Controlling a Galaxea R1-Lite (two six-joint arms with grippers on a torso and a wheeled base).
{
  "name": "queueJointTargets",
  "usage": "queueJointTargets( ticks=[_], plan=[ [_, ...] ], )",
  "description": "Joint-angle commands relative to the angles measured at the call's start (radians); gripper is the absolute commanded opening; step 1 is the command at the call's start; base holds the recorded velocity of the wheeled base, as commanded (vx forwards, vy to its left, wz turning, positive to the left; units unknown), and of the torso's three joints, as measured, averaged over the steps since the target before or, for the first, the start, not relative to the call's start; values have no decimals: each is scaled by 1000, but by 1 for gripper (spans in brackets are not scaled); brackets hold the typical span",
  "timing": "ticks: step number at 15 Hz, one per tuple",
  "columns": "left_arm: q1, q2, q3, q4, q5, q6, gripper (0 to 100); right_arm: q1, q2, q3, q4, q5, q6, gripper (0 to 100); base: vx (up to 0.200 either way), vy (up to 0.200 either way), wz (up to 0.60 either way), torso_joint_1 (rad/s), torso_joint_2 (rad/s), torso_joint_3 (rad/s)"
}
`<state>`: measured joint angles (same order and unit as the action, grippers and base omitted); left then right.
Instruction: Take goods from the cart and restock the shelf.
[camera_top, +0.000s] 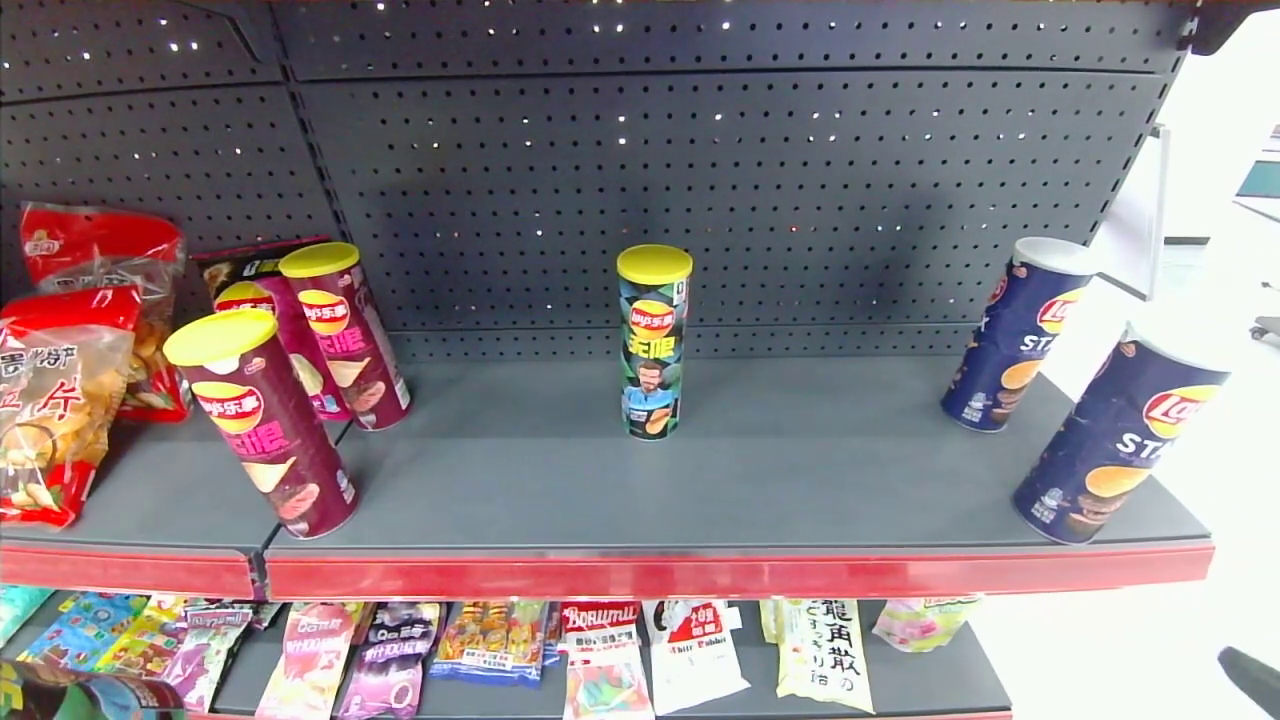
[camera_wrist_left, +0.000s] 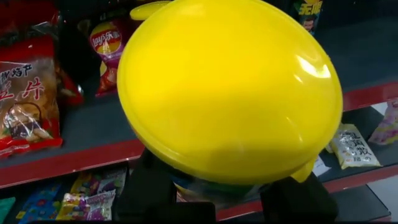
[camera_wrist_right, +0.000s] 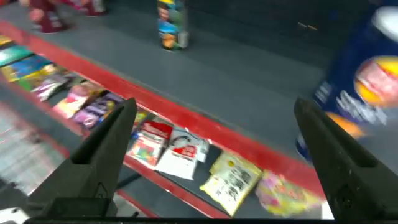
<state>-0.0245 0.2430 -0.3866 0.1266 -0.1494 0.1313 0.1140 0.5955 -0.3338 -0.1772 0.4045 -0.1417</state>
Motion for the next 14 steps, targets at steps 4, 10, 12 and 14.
queueJointTargets(
  ticks=[4, 10, 12, 14],
  plan=[
    [1, -10, 17, -1, 27, -1, 0, 424, 520, -269, -105, -139, 53, 100, 0, 0, 0, 0, 0, 0],
    [5, -5, 17, 1, 44, 2, 0, 426, 900, -353, -421, -199, 57, 100, 0, 0, 0, 0, 0, 0],
    [5, -14, 25, -1, 44, 2, 0, 432, 949, -413, -421, -222, 68, 100, 0, 0, 0, 0, 0, 0],
    [5, -2, 31, -1, 37, -4, 0, 484, 1026, -511, -421, -302, 85, 100, 0, 0, 0, 0, 0, 0]
  ],
)
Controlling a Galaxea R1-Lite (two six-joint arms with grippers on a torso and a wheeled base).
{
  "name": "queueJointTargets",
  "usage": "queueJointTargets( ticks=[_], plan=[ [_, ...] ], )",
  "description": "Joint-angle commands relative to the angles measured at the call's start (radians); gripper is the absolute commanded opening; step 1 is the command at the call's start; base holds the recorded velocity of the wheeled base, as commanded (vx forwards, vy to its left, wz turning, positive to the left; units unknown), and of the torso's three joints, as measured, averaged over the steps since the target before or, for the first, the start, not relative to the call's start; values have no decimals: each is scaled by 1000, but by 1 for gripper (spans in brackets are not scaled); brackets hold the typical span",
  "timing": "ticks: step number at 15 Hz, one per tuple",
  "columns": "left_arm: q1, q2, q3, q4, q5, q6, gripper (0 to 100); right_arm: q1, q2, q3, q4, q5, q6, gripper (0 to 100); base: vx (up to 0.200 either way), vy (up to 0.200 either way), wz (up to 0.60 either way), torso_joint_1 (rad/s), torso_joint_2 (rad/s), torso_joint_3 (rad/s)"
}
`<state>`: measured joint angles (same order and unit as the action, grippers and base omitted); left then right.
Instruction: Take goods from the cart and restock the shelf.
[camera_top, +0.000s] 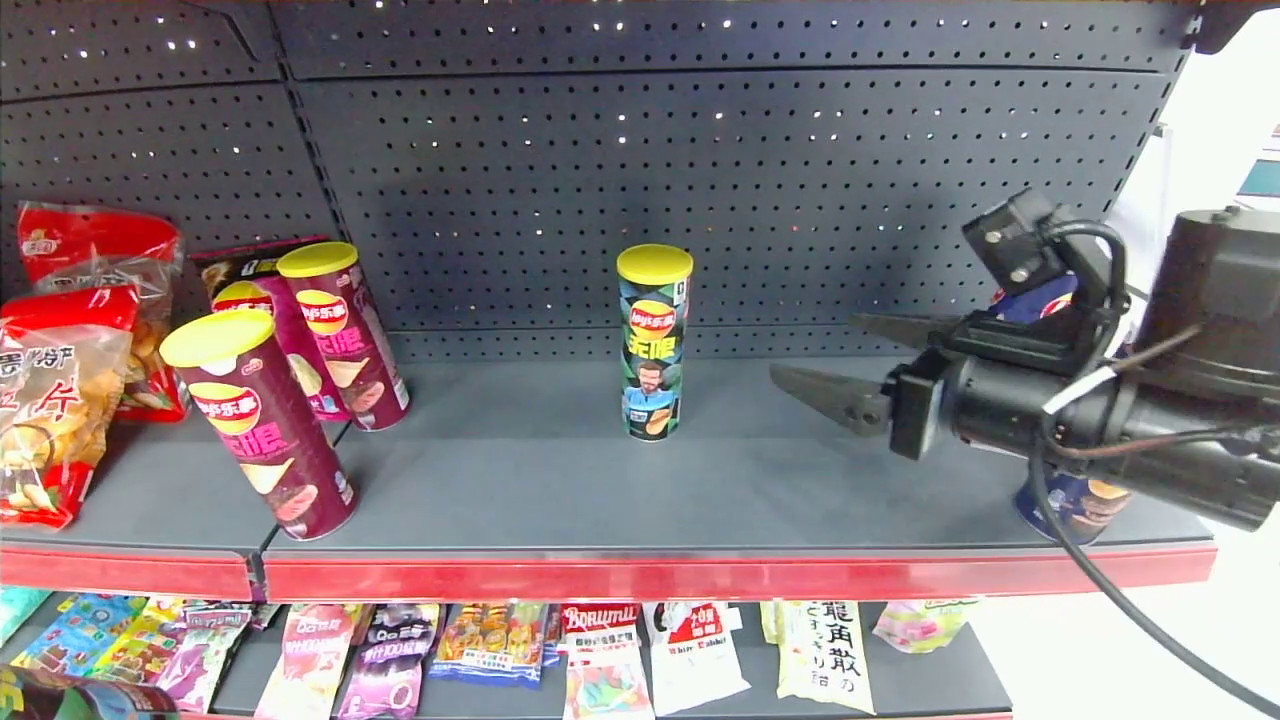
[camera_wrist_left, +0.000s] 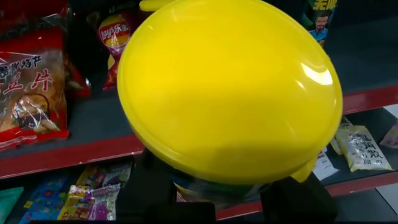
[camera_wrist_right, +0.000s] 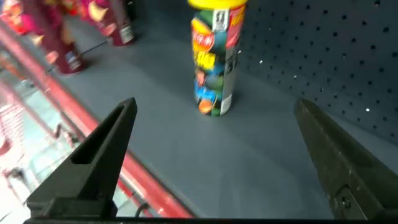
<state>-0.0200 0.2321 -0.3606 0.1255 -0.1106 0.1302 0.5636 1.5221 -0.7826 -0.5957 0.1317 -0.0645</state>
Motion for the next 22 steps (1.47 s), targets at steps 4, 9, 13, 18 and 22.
queueJointTargets(
  ticks=[4, 9, 13, 18, 22],
  plan=[
    [-1, 6, 40, -1, -4, -3, 0, 68, 184, -132, -6, -107, 29, 100, 0, 0, 0, 0, 0, 0],
    [-1, 10, 32, -1, -4, -3, 0, 78, 283, -224, -9, -107, 32, 100, 0, 0, 0, 0, 0, 0],
    [-1, 12, 31, -1, -3, -3, 0, 85, 363, -302, -7, -113, 32, 100, 0, 0, 0, 0, 0, 0],
    [-1, 15, 31, -1, 0, -3, 0, 87, 408, -346, -9, -119, 34, 100, 0, 0, 0, 0, 0, 0],
    [-1, 21, 29, -1, 2, -3, 0, 84, 454, -419, -7, -121, 32, 100, 0, 0, 0, 0, 0, 0]
  ],
)
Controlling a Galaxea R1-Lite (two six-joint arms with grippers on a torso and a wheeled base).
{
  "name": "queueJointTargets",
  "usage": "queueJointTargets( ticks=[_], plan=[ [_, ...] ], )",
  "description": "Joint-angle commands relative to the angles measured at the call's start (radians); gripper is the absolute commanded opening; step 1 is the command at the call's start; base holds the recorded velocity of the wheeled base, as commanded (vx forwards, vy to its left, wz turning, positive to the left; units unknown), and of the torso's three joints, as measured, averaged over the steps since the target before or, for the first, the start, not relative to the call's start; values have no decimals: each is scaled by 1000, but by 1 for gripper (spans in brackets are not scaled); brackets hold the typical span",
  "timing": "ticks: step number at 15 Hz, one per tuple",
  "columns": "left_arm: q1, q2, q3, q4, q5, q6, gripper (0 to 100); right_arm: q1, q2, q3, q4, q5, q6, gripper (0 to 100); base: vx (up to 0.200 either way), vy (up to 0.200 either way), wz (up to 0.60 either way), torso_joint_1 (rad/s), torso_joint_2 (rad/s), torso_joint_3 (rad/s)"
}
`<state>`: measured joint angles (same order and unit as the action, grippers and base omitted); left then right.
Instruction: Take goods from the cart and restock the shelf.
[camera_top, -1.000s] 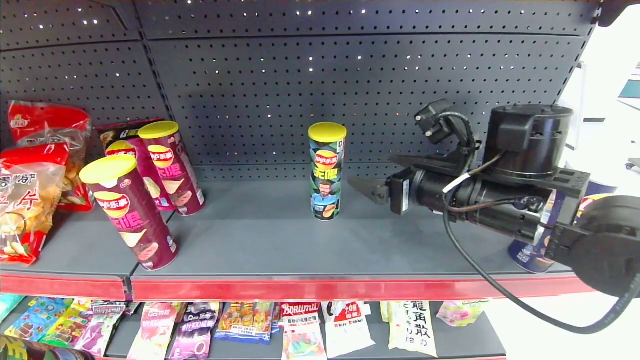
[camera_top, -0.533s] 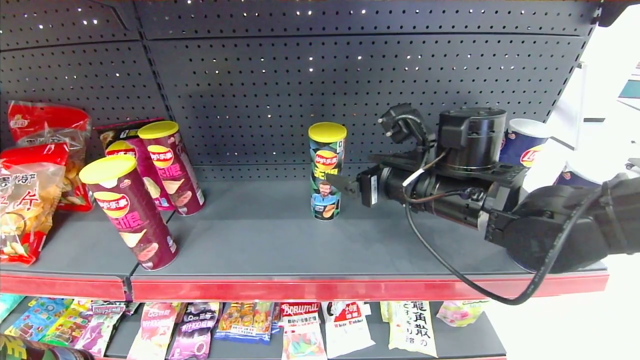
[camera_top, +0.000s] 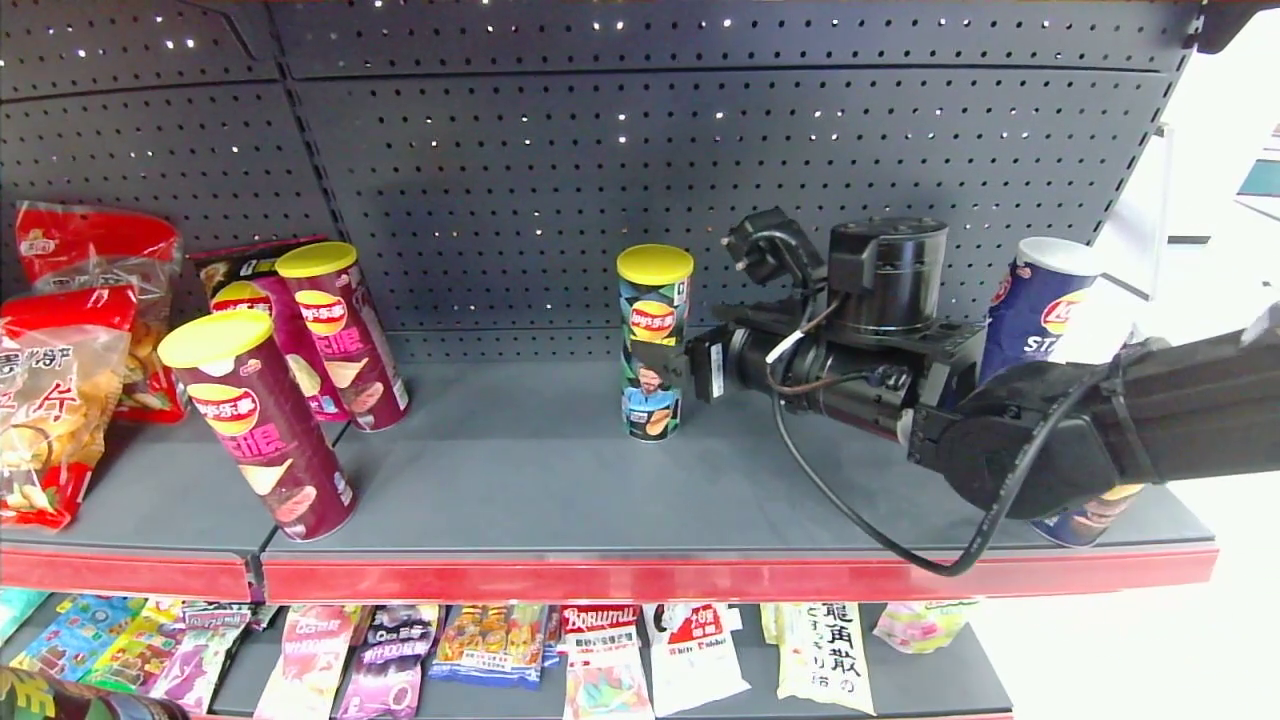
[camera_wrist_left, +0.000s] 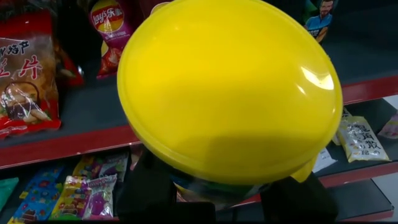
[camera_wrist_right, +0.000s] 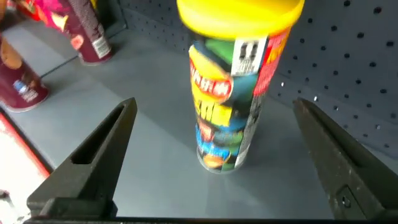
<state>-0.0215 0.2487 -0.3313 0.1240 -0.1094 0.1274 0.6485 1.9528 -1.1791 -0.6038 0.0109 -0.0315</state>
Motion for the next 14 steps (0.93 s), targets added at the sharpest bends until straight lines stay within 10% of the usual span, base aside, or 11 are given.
queueJointTargets(
  ticks=[1, 14],
  plan=[
    [0, 4, 0, 0, 0, 0, 0, -1, 34, -31, 1, 0, -1, 100, 0, 0, 0, 0, 0, 0],
    [0, 4, 0, 0, 0, 0, 0, -10, 170, -206, 1, -40, -4, 100, 0, 0, 0, 0, 0, 0]
  ],
)
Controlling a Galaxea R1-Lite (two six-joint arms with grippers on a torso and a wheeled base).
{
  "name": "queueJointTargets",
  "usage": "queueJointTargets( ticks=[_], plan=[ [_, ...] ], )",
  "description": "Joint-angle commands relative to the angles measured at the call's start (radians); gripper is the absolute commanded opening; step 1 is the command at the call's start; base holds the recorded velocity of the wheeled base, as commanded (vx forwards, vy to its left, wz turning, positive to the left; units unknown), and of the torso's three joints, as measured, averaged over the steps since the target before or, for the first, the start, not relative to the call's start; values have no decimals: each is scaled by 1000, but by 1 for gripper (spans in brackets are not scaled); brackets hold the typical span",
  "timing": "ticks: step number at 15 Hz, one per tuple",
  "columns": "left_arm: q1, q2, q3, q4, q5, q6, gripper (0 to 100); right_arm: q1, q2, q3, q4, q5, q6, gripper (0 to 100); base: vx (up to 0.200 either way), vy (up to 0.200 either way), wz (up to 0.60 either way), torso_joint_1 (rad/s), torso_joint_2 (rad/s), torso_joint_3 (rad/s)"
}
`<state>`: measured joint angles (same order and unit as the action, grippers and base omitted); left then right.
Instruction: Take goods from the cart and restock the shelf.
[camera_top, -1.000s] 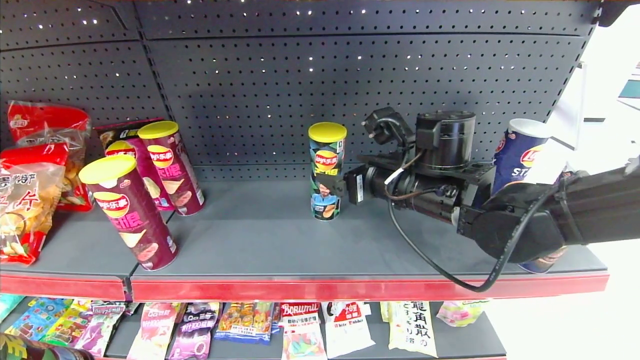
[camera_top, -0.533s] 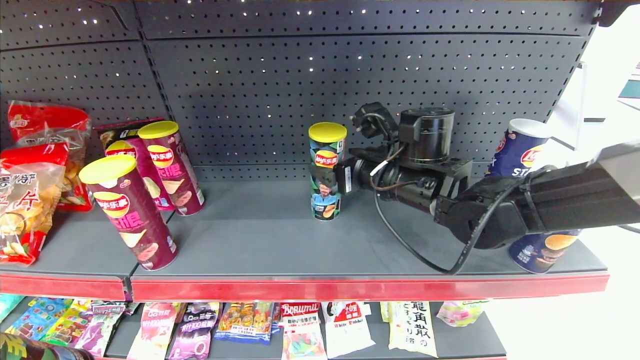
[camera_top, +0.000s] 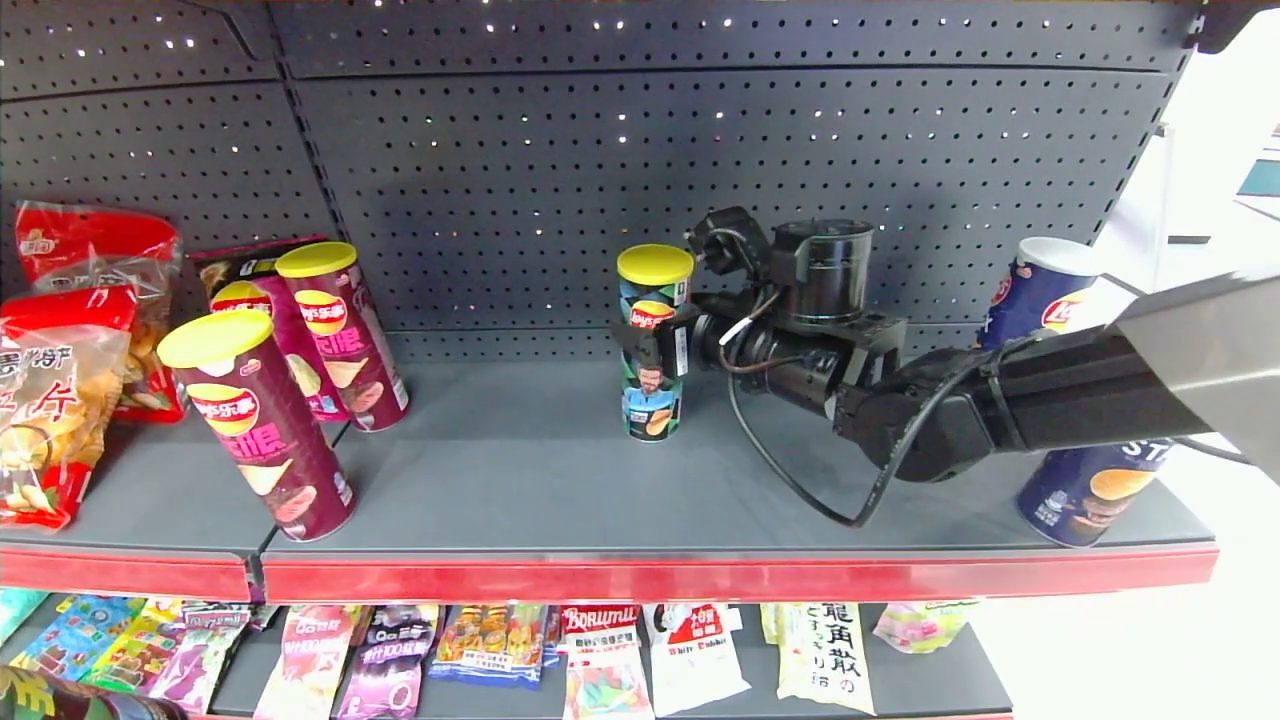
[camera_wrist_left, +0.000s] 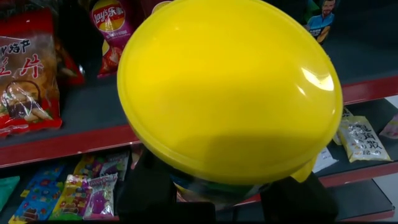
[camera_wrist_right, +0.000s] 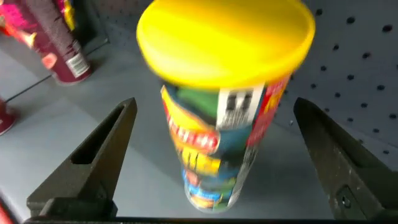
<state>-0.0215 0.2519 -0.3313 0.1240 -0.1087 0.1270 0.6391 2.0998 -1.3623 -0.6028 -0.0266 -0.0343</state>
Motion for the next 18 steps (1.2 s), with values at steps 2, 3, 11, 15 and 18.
queueJointTargets(
  ticks=[2, 3, 11, 15, 18],
  plan=[
    [0, 1, 0, 0, -2, 0, 0, -3, 48, -63, 1, -7, -1, 100, 0, 0, 0, 0, 0, 0],
    [0, 1, 1, 0, -2, 0, 0, -3, 51, -69, 5, -7, -3, 100, 0, 0, 0, 0, 0, 0],
    [0, 0, 6, 0, -5, 2, 0, 2, 65, -70, 1, -38, -3, 0, 0, 0, 0, 0, 0, 0],
    [0, 0, 3, 0, -6, 0, 0, 40, -52, 3, 34, -107, -7, 0, 0, 0, 0, 0, 0, 0],
    [0, 0, -2, 0, -6, 2, 0, 56, -158, 71, 47, -134, -7, 0, 0, 0, 0, 0, 0, 0]
  ],
)
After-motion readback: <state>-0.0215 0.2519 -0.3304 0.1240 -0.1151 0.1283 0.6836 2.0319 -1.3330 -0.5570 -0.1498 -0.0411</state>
